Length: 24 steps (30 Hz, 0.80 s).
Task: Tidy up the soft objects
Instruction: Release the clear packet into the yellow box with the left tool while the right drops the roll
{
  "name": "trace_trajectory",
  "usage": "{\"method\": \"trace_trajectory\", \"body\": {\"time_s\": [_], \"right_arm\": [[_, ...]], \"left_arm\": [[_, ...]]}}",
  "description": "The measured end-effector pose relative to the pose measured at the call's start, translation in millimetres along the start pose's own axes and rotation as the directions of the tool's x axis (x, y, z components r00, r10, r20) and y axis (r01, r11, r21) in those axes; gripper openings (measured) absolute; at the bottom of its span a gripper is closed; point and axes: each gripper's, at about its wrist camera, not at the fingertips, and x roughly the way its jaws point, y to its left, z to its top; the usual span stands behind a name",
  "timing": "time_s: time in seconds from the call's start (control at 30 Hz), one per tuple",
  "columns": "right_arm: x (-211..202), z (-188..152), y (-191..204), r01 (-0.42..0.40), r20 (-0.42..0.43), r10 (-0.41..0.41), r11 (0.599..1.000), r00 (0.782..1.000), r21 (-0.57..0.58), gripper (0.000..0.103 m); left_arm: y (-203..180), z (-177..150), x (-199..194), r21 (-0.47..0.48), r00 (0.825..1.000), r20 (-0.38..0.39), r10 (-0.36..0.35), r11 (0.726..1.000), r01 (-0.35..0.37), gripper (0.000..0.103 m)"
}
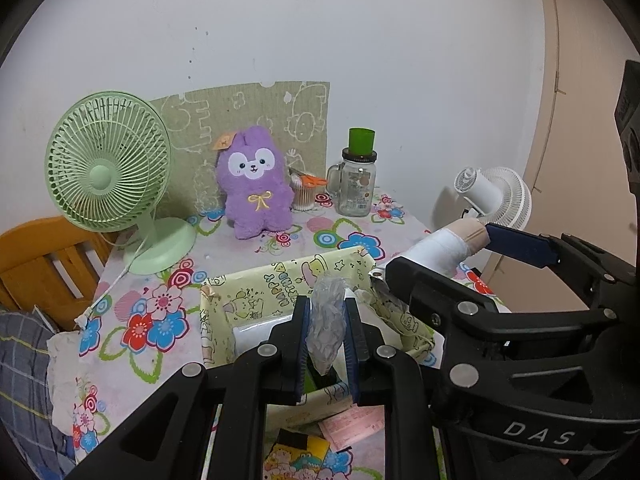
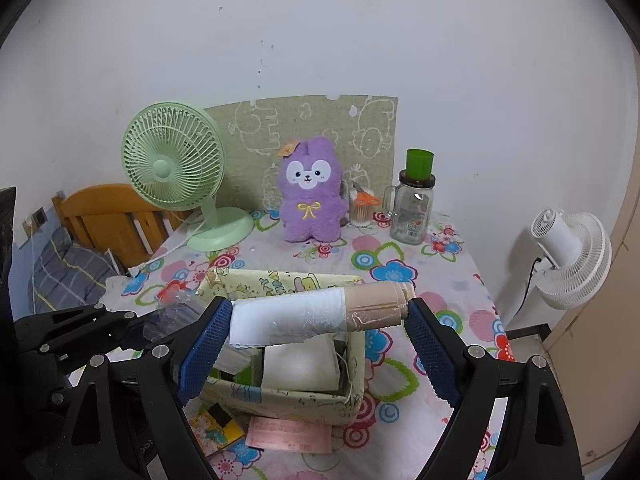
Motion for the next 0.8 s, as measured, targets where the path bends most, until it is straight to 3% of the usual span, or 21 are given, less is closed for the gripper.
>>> {"method": "trace_trajectory", "body": {"time_s": [0.37, 0.47, 0.63, 0.8], "right_arm": [[34, 2, -3, -0.038, -0.059, 0.039, 0.999, 0.997, 0.011, 0.089], [43, 2, -2, -0.044, -0.074, 0.044, 0.999, 0.996, 0.007, 0.089], [59, 1, -1, -0.056, -0.102, 0.056, 0.998, 0.993, 0.006, 0.089], [74, -1, -1, -0.064, -0.128, 0.064, 0.998, 0.990, 0.004, 0.089]], "left_arm": [[9, -1, 29, -0.018, 0.998, -0.055, 0.016, 1.000, -0.017, 0.016], [12, -3, 37, -0.021, 0.998, -0.064, 0.028, 0.999, -0.029, 0.027], [21, -9, 55, -0.046, 0.993, -0.113, 0.036, 0.998, -0.042, 0.030], [26, -15, 68, -0.051, 0.989, -0.144, 0.042, 0.997, -0.050, 0.042]]}}
